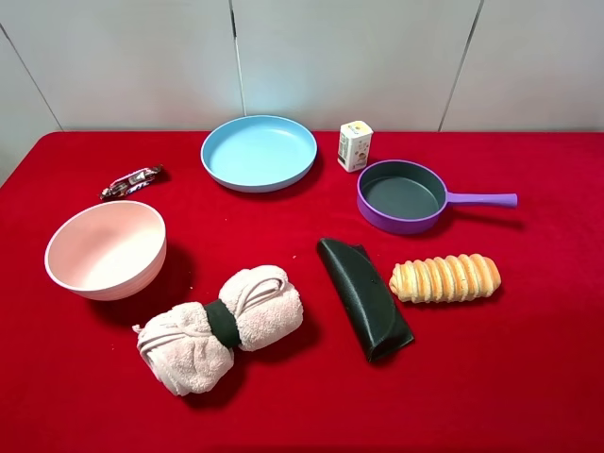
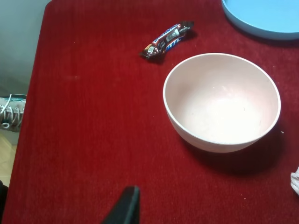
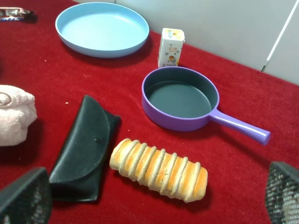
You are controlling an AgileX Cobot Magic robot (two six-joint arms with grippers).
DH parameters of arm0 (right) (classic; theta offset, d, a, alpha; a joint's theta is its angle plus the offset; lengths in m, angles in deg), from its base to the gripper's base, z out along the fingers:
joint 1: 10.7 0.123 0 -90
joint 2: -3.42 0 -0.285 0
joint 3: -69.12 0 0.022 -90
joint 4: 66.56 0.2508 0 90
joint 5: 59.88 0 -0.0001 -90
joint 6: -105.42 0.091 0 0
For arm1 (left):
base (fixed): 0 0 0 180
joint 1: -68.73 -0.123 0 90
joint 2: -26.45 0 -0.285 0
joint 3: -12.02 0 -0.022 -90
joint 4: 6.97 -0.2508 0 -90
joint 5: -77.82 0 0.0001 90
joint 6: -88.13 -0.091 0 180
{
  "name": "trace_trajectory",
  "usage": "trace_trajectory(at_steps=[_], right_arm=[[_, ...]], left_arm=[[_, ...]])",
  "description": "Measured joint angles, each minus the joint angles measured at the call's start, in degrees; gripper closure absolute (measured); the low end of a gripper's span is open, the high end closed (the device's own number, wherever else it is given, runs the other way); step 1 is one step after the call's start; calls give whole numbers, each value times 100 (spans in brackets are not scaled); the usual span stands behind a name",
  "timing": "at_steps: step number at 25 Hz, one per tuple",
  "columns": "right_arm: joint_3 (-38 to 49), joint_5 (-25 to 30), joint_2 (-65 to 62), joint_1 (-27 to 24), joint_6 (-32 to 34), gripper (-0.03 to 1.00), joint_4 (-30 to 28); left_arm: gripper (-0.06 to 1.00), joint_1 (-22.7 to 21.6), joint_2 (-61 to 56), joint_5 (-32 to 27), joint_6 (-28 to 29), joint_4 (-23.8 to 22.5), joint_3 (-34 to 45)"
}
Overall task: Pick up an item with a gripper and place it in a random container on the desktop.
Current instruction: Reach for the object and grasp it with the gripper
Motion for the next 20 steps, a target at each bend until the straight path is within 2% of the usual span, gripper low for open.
trace_trajectory(at_steps=[15, 20], right_arm=[[0, 0, 13, 0, -30, 27, 0], [-136, 0, 570, 0, -135, 27, 53]], left_arm=[[-4, 0, 0, 0, 0, 0, 0], [-4, 0, 0, 0, 0, 0, 0]])
